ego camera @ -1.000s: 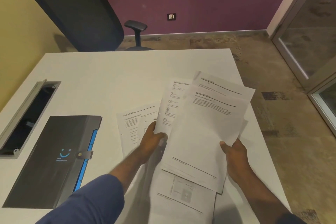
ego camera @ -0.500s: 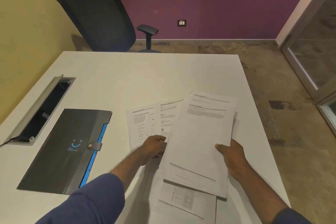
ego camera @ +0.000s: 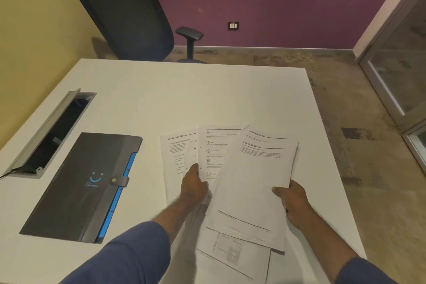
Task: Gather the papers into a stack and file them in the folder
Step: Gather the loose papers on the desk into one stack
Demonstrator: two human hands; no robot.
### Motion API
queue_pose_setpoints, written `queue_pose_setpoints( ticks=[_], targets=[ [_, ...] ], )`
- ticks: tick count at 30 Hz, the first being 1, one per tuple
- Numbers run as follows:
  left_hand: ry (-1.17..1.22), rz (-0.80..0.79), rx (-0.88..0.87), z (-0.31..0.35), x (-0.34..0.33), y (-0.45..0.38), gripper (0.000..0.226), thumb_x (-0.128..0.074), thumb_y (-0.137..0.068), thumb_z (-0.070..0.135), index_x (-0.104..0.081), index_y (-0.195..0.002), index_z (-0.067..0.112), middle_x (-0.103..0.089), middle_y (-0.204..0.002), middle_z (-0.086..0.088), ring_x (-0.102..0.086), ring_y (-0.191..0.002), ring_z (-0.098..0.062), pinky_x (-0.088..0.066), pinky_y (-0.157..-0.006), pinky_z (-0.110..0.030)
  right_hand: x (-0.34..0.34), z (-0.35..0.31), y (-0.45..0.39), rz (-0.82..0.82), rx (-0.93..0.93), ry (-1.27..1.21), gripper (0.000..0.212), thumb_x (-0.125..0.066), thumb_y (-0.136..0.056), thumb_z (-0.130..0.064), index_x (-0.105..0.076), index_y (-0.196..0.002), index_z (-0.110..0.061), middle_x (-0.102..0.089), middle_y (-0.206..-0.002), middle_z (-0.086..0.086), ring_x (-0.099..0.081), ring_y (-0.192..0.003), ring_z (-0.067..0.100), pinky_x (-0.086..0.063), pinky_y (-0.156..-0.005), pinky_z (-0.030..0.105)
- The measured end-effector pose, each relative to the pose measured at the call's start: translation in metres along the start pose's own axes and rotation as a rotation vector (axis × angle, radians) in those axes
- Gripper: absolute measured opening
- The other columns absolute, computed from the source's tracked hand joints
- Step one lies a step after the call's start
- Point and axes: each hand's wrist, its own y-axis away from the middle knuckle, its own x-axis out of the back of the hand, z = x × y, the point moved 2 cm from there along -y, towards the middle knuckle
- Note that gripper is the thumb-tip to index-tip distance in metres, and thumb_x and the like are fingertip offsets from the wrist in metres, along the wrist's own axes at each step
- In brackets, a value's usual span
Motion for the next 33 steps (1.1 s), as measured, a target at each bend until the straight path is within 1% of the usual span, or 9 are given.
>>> queue_pose_setpoints(
  ticks=[4, 8, 11, 15, 19, 21, 24, 28, 33],
  targets=[
    [-0.091, -0.097, -0.002, 0.004, 0.002, -0.002, 0.024, -0.041, -0.073, -0.011, -0.047, -0.064, 0.011, -0.050, -0.061, 0.001, -0.044, -0.056, -0.015, -0.029, -0.046, -0.022, 0.004, 0.005, -0.003, 0.033, -0.021, -0.040, 0.029, -0.062, -0.081, 0.012, -0.066, -0.100, -0.010, -0.070, -0.087, 0.008, -0.066, -0.074, 0.026, -0.053, -0.068, 0.032],
    [-0.141, -0.211, 0.018, 0.006, 0.005, 0.000, 0.032, -0.039, -0.076, -0.010, -0.064, -0.072, 0.009, -0.059, -0.063, -0.002, -0.056, -0.065, -0.019, -0.035, -0.045, -0.018, 0.005, 0.007, -0.002, 0.025, -0.027, -0.075, 0.026, -0.064, -0.082, 0.009, -0.067, -0.096, -0.012, -0.071, -0.084, 0.004, -0.066, -0.071, 0.022, -0.054, -0.058, 0.028],
    [-0.110, -0.292, 0.047, 0.005, 0.007, 0.001, 0.031, -0.045, -0.078, -0.009, -0.071, -0.088, 0.007, -0.072, -0.083, -0.011, -0.067, -0.085, -0.031, -0.042, -0.055, -0.020, 0.002, 0.007, 0.000, -0.055, -0.054, -0.131, 0.026, -0.069, -0.079, 0.007, -0.070, -0.099, -0.011, -0.074, -0.089, 0.007, -0.069, -0.077, 0.025, -0.056, -0.058, 0.029],
    [-0.132, -0.387, 0.013, 0.005, 0.010, 0.002, 0.036, -0.059, -0.073, -0.005, -0.069, -0.104, 0.012, -0.072, -0.099, -0.003, -0.064, -0.094, -0.025, -0.052, -0.080, -0.030, -0.006, 0.007, 0.003, -0.098, -0.069, -0.077, 0.033, -0.071, -0.078, 0.009, -0.067, -0.106, -0.007, -0.072, -0.092, 0.010, -0.068, -0.077, 0.026, -0.057, -0.058, 0.029],
    [0.049, -0.295, -0.001, 0.005, 0.015, 0.002, 0.042, -0.067, -0.070, 0.004, -0.063, -0.109, 0.019, -0.072, -0.107, -0.004, -0.065, -0.098, -0.023, -0.054, -0.091, -0.041, -0.013, -0.006, 0.006, -0.086, 0.054, 0.034, 0.035, -0.072, -0.080, 0.006, -0.065, -0.110, -0.009, -0.071, -0.094, 0.007, -0.067, -0.082, 0.023, -0.053, -0.075, 0.032],
    [0.147, -0.273, 0.017, 0.006, 0.018, 0.000, 0.033, -0.068, -0.070, 0.008, -0.065, -0.100, 0.020, -0.074, -0.101, -0.006, -0.068, -0.093, -0.023, -0.054, -0.085, -0.038, -0.015, -0.019, 0.011, -0.123, 0.114, 0.045, 0.033, -0.072, -0.081, 0.004, -0.066, -0.108, -0.013, -0.073, -0.091, 0.000, -0.069, -0.081, 0.019, -0.054, -0.071, 0.029],
    [0.355, -0.239, 0.109, 0.009, 0.026, -0.006, 0.038, -0.072, -0.077, 0.019, -0.064, -0.113, 0.013, -0.072, -0.113, -0.011, -0.068, -0.100, -0.026, -0.054, -0.085, -0.036, -0.017, -0.041, 0.022, -0.247, 0.158, 0.015, 0.029, -0.071, -0.082, 0.001, -0.069, -0.103, -0.019, -0.078, -0.091, -0.003, -0.075, -0.082, 0.015, -0.058, -0.070, 0.026],
    [0.744, -0.479, 0.081, 0.022, 0.040, -0.008, 0.047, -0.064, -0.090, 0.042, -0.059, -0.130, 0.017, -0.068, -0.128, -0.005, -0.065, -0.117, -0.025, -0.050, -0.099, -0.043, -0.017, -0.063, 0.034, -0.398, 0.176, -0.051, 0.035, -0.070, -0.082, -0.003, -0.068, -0.115, -0.014, -0.075, -0.109, 0.007, -0.072, -0.100, 0.025, -0.055, -0.089, 0.040],
    [0.766, -0.579, 0.006, 0.042, 0.050, 0.005, 0.044, -0.076, -0.085, 0.024, -0.065, -0.123, 0.008, -0.072, -0.119, -0.014, -0.070, -0.108, -0.029, -0.059, -0.080, -0.035, -0.022, -0.076, 0.045, -0.445, 0.168, -0.028, 0.032, -0.070, -0.081, 0.000, -0.070, -0.110, -0.013, -0.075, -0.108, 0.012, -0.073, -0.094, 0.027, -0.059, -0.079, 0.039]
  ],
)
